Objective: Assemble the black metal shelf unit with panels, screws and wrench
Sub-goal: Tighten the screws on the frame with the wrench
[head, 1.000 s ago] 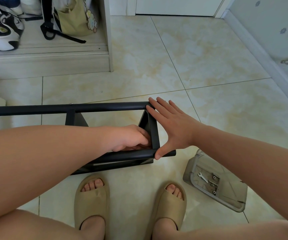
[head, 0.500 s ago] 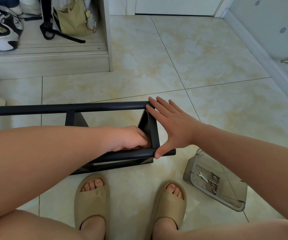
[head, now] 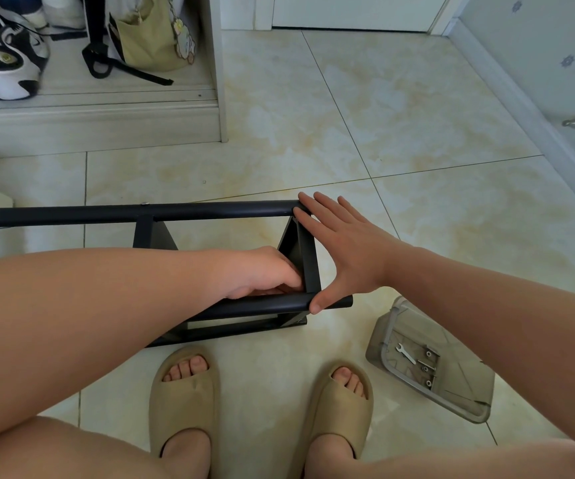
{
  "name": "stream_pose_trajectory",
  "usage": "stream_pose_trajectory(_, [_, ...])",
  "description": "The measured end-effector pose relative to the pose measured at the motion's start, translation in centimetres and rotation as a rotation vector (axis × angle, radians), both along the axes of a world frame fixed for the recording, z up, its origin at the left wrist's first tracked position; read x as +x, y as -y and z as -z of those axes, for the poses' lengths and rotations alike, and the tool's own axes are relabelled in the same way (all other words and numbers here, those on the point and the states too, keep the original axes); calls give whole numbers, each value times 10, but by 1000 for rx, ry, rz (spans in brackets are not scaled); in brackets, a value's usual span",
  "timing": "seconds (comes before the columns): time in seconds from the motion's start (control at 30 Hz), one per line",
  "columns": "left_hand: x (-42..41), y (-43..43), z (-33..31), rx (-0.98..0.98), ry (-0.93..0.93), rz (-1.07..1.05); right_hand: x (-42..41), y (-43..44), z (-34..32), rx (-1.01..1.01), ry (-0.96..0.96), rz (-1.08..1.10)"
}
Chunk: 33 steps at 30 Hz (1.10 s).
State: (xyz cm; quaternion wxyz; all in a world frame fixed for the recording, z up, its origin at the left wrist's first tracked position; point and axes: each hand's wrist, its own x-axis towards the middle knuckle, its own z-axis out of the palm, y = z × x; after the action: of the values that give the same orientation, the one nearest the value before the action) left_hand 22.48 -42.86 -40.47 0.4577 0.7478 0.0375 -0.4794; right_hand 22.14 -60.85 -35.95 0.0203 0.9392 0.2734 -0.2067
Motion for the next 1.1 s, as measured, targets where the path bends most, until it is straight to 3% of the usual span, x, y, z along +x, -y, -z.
stream_pose_trajectory(1.1, [0, -2, -4, -102, -114, -5, -3, 0, 1, 21, -6, 25])
